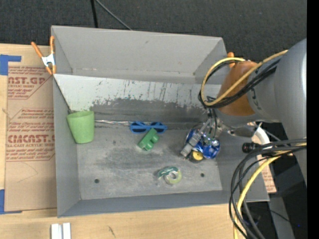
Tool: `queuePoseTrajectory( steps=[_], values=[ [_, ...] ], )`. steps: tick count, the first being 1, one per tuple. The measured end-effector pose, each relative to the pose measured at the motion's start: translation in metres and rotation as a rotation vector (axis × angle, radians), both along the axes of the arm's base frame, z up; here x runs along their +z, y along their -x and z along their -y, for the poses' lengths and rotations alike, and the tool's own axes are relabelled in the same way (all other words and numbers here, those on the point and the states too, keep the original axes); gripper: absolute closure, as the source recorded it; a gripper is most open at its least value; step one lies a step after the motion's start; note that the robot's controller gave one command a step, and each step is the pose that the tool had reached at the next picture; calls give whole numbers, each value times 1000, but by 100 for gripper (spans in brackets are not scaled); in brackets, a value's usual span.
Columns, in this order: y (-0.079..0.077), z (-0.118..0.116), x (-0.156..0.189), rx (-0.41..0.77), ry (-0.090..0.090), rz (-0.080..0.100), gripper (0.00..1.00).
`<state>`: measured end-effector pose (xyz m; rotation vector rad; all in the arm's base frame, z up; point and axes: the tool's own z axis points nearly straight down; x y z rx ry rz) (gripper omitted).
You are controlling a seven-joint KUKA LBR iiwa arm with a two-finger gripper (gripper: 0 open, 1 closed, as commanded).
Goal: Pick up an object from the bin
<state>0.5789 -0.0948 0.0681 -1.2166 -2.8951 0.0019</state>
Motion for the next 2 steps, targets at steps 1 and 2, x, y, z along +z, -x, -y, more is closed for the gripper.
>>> queuePoseTrajectory(
  steps=[1,2],
  values=[
    [-2,1,2,0,2,6,100],
    [-3,1,45,1,0,7,100]
  ],
)
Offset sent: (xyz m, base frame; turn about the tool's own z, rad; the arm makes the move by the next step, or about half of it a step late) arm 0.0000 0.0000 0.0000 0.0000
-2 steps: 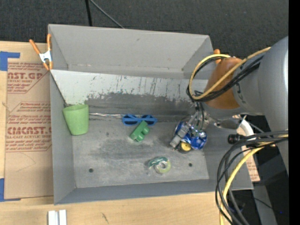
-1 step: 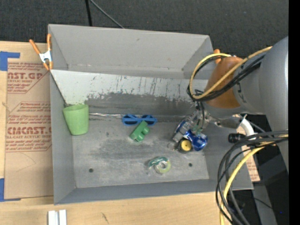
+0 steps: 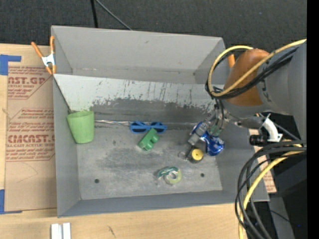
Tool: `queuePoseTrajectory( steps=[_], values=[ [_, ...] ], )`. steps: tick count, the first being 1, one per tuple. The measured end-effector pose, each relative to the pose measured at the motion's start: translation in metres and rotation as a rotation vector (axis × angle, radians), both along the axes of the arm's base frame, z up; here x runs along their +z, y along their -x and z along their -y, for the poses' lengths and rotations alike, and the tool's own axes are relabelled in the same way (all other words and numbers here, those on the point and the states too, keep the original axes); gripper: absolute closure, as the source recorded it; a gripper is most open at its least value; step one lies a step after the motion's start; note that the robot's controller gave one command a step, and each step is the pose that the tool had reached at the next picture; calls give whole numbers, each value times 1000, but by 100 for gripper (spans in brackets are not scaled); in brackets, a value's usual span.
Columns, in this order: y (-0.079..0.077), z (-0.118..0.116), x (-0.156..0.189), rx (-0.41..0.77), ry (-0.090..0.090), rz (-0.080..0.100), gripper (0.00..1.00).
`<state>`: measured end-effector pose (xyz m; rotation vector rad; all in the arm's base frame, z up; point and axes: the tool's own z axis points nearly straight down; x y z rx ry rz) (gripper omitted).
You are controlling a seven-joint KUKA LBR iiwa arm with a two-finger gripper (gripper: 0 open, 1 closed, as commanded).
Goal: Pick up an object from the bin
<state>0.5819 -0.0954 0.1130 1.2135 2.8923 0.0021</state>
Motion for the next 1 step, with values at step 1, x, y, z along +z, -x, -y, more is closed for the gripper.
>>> queuePoseTrajectory(
  steps=[1],
  values=[
    [0,0,6,1,0,-3,100]
  ],
)
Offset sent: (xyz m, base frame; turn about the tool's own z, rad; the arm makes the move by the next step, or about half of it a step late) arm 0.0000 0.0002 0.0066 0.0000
